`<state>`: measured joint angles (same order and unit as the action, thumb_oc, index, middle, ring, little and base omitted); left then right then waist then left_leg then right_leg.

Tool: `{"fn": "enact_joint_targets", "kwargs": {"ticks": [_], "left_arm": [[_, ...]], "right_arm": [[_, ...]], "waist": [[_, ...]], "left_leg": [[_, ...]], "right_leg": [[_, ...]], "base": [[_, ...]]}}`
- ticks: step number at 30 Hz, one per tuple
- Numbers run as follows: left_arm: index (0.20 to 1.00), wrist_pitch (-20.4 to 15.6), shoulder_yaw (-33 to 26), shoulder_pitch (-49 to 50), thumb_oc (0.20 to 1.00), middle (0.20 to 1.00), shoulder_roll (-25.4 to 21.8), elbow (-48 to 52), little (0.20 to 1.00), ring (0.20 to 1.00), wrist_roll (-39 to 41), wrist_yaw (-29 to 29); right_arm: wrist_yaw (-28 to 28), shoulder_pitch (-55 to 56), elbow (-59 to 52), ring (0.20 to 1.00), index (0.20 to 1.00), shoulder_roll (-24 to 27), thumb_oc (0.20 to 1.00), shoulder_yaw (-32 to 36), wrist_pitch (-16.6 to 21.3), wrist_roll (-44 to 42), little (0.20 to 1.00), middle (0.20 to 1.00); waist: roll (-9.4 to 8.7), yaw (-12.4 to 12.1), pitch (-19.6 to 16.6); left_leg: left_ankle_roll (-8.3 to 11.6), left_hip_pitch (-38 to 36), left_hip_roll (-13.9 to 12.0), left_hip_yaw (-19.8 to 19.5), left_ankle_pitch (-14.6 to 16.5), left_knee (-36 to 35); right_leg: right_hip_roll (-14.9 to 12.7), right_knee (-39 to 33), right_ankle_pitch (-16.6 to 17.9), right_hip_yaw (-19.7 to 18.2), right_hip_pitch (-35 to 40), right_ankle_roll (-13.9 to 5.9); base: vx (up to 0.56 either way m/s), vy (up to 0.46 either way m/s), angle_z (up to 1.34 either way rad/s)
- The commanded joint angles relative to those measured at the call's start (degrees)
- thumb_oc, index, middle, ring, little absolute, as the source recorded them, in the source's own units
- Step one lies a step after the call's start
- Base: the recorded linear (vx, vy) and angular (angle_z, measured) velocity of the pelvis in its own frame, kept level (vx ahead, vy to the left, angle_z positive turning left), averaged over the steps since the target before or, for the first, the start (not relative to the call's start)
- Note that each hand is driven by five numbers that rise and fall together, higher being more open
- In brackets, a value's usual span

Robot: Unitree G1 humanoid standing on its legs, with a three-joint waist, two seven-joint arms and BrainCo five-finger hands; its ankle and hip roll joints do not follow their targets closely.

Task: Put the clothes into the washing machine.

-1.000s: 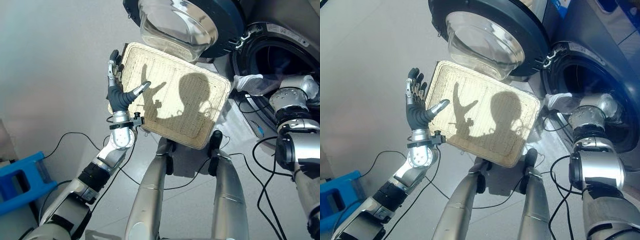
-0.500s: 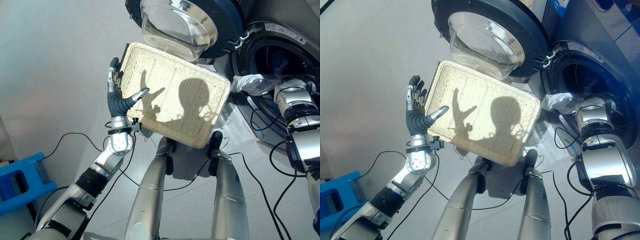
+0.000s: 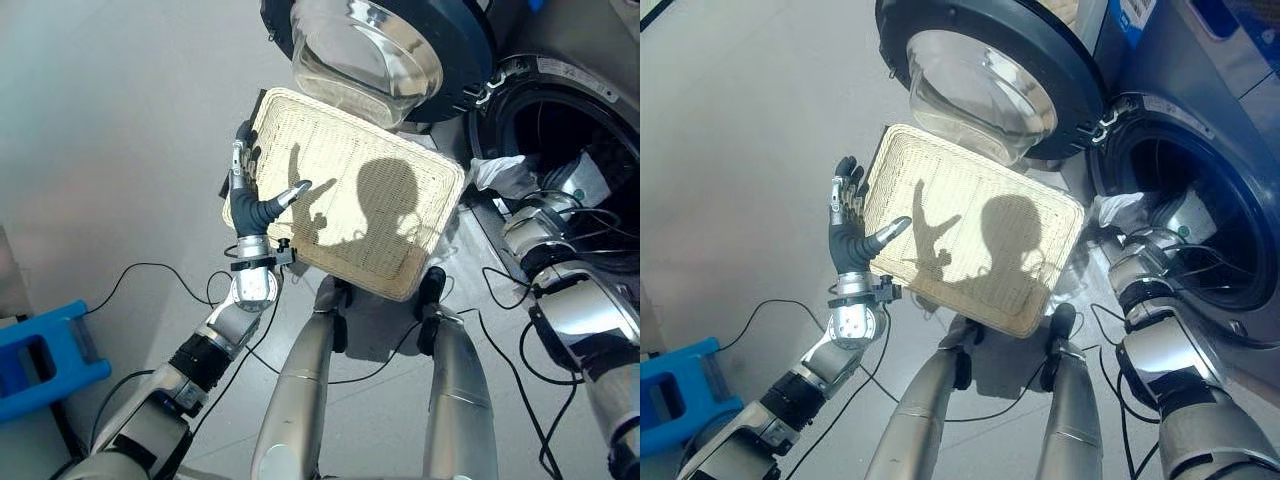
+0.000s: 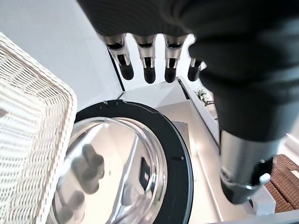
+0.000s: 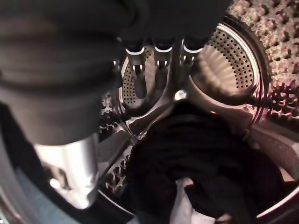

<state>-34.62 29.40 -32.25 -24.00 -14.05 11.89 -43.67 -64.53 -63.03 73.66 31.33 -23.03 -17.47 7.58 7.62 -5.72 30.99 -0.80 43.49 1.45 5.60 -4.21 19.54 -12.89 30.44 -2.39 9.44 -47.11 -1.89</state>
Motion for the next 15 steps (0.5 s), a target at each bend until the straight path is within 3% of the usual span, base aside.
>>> {"fn": "enact_joint_targets", "kwargs": {"ticks": [1, 6, 15], "left_arm": [[1.0, -3.6, 0.1, -0.7, 1.0, 1.0, 3.4, 1.1, 1.0, 1.0, -4.8, -1.5], [1.0, -4.1, 0.6, -0.4, 1.0, 1.0, 4.5, -1.5, 1.0, 1.0, -6.1, -1.6], [1.0, -5.7, 0.3, -0.3, 1.0, 1.0, 5.7, -4.1, 1.0, 1.0, -6.5, -1.0]], "right_arm": [[-7.3, 0.3, -1.0, 1.0, 1.0, 4.3, 1.0, -1.0, -2.0, 1.9, 1.0, 1.0], [-14.3, 3.7, -2.0, 1.0, 1.0, 1.5, 1.0, 0.7, -3.5, -1.9, 1.0, 1.0], [-14.3, 8.0, -2.3, 1.0, 1.0, -2.9, 1.0, 2.7, -4.5, -9.7, 1.0, 1.0]], "waist": [[4.61, 0.5, -1.2], [4.25, 0.6, -1.2], [4.08, 1.1, -1.2]], "left_leg": [[-0.78, -2.6, 3.9, 1.3, 8.6, 2.8], [-0.9, -4.3, 4.0, 0.9, 8.8, 2.3], [-0.94, -5.9, 4.0, 1.1, 8.4, 0.9]], "right_leg": [[0.8, 1.5, -1.7, 5.8, 2.2, -3.2], [1.0, 1.4, -2.0, 5.6, 4.0, -3.32], [1.5, -0.3, -1.3, 5.2, 5.4, -3.43]], "base": [[-0.02, 0.037, 0.05], [0.0, 0.022, 0.03], [0.0, 0.024, 0.02]]}}
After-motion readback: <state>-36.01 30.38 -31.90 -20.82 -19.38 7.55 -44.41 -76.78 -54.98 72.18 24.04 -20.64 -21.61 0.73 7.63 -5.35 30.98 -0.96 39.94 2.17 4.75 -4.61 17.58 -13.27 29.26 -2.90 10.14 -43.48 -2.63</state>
